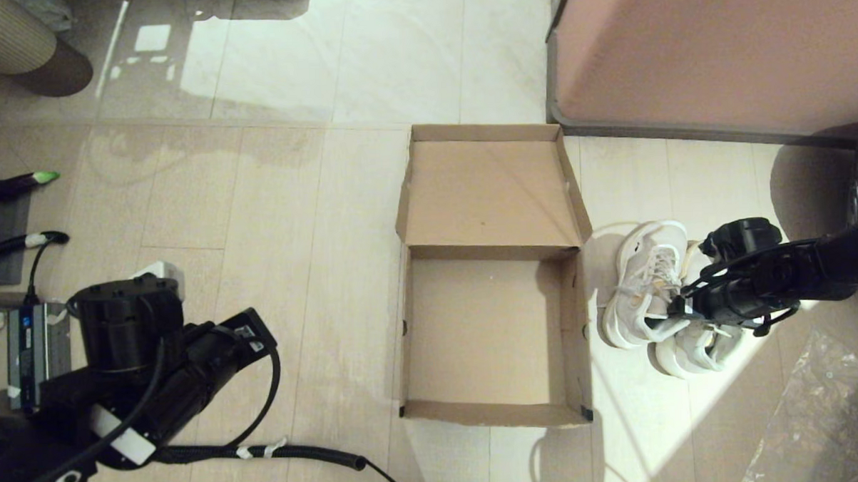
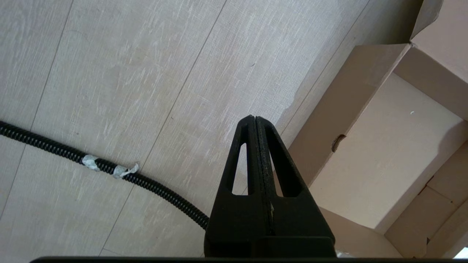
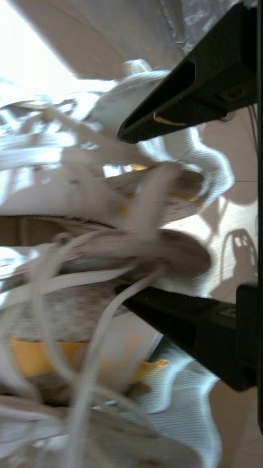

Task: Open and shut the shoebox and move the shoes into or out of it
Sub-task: Put the shoes out of the shoe box, then put the shoes into the shoe box

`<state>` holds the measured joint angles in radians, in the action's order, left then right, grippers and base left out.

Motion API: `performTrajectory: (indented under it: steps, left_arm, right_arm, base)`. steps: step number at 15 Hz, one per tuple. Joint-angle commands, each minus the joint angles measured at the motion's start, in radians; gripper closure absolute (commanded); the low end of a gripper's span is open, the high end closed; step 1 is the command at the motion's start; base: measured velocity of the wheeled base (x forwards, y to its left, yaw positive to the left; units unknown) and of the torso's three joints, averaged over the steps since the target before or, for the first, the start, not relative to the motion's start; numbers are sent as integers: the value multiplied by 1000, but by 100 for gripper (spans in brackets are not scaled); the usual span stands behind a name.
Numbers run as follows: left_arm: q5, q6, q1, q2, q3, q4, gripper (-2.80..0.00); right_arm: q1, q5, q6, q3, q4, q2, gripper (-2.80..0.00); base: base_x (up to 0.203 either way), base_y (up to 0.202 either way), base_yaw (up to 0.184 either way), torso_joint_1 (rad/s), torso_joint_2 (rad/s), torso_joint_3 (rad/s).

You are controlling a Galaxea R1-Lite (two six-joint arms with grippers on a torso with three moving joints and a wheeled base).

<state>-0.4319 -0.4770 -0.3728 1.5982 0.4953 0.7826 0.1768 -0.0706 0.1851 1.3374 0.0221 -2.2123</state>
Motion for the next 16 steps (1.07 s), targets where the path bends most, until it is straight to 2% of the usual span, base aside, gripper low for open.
performTrajectory:
  steps: [1, 4, 9, 13, 14, 16]
  left_arm:
    - [-4, -3, 0, -8, -1, 4, 0]
    - [-7, -2, 0, -24, -9, 3, 0]
    - [-9, -2, 0, -27, -23, 3, 0]
    - [-5, -2, 0, -10, -21, 3, 0]
    - [-5, -2, 0, -7, -20, 3, 0]
    - [-5, -2, 0, -4, -21, 3, 0]
  right_arm:
    - [0, 4, 2, -49, 2, 35, -280]
    - [0, 9, 4, -53, 7, 13, -280]
    - [0, 8, -3, -42, 198, -99, -280]
    - [0, 7, -4, 20, 202, -167, -280]
    - [0, 6, -4, 31, 202, -175, 0]
    - [0, 6, -4, 35, 202, -176, 0]
  base:
    - [0, 0, 0, 0, 0, 0]
    - [0, 0, 0, 0, 0, 0]
    - [0, 0, 0, 0, 0, 0]
    - [0, 0, 0, 0, 0, 0]
    - [0, 0, 0, 0, 0, 0]
    - [0, 0, 0, 0, 0, 0]
